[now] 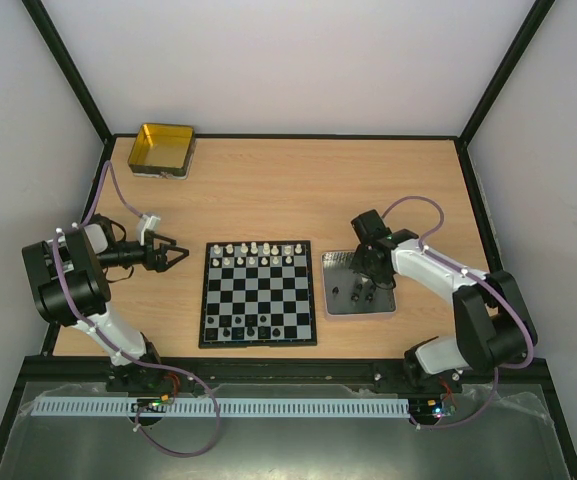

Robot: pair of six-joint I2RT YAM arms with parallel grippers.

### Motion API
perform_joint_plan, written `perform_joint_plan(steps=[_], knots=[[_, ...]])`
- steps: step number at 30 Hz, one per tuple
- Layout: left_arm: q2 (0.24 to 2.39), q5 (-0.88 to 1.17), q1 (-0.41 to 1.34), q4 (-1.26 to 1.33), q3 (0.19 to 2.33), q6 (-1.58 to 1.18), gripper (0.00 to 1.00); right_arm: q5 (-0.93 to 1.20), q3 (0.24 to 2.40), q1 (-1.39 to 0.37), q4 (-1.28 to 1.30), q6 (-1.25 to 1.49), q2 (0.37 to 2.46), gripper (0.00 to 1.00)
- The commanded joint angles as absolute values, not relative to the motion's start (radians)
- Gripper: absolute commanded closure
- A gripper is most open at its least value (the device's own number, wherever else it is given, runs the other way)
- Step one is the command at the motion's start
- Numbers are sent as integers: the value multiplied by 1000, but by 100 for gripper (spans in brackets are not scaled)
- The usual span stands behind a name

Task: Set up the chess pieces on the board
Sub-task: Pick up the chess piece from the storage box.

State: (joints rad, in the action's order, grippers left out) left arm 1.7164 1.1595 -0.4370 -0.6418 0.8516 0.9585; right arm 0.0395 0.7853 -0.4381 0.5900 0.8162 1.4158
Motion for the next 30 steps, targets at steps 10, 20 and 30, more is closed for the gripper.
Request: perform_joint_plan(steps=[10, 20, 30], knots=[[1732, 1186, -440, -660, 870, 983, 0, 52, 728, -423, 545, 808, 1436, 77], [1733, 1186, -440, -660, 870, 983, 0, 14, 770, -423, 584, 788, 1414, 90], [1733, 1187, -442, -664, 872, 985, 0, -36, 880, -470, 660, 774, 1396, 91]])
